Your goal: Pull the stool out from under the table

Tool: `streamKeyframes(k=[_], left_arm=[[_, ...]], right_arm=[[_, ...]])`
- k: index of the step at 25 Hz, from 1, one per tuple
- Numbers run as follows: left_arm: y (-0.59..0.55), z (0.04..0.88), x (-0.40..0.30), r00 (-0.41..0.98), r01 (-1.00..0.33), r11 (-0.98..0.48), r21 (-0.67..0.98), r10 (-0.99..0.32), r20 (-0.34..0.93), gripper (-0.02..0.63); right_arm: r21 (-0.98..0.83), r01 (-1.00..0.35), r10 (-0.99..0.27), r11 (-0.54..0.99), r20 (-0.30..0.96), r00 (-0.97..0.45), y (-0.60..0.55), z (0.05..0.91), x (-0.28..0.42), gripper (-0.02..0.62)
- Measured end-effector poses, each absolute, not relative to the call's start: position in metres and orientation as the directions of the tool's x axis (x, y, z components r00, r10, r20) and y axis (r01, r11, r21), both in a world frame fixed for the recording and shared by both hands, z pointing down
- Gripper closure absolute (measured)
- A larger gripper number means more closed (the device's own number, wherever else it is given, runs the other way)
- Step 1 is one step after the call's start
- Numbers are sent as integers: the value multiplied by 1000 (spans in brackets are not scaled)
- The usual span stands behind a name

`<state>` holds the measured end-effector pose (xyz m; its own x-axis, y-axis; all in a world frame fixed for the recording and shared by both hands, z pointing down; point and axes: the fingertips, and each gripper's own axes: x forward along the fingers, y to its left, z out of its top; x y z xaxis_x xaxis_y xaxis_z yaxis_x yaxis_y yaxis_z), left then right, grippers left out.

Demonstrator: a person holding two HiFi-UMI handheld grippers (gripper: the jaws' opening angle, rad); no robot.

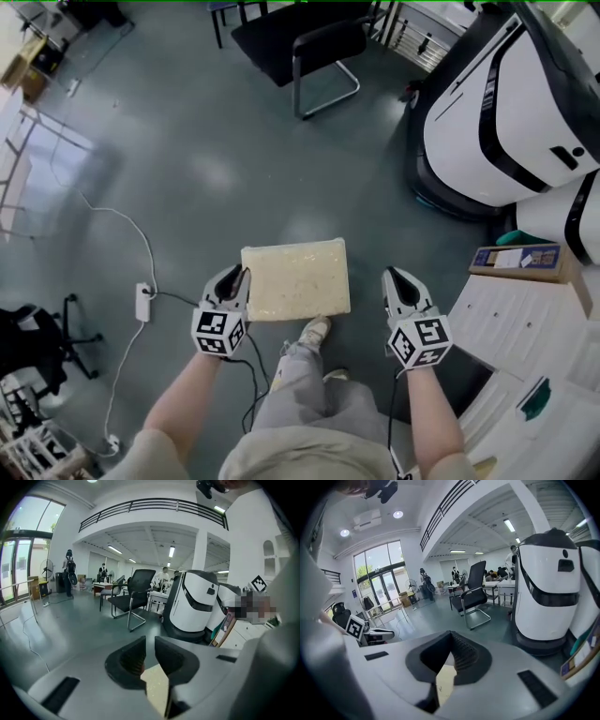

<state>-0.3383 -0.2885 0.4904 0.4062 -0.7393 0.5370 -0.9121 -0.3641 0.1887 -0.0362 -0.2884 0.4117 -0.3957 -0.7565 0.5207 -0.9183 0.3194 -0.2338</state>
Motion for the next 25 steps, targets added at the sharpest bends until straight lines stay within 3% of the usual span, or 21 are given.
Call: streamKeyframes(k=[25], left_arm=[[-244, 166, -263, 491, -862, -505, 33, -820, 293, 561]], right_arm=[[-114, -851, -815, 513, 247, -524, -221, 108, -39, 574]])
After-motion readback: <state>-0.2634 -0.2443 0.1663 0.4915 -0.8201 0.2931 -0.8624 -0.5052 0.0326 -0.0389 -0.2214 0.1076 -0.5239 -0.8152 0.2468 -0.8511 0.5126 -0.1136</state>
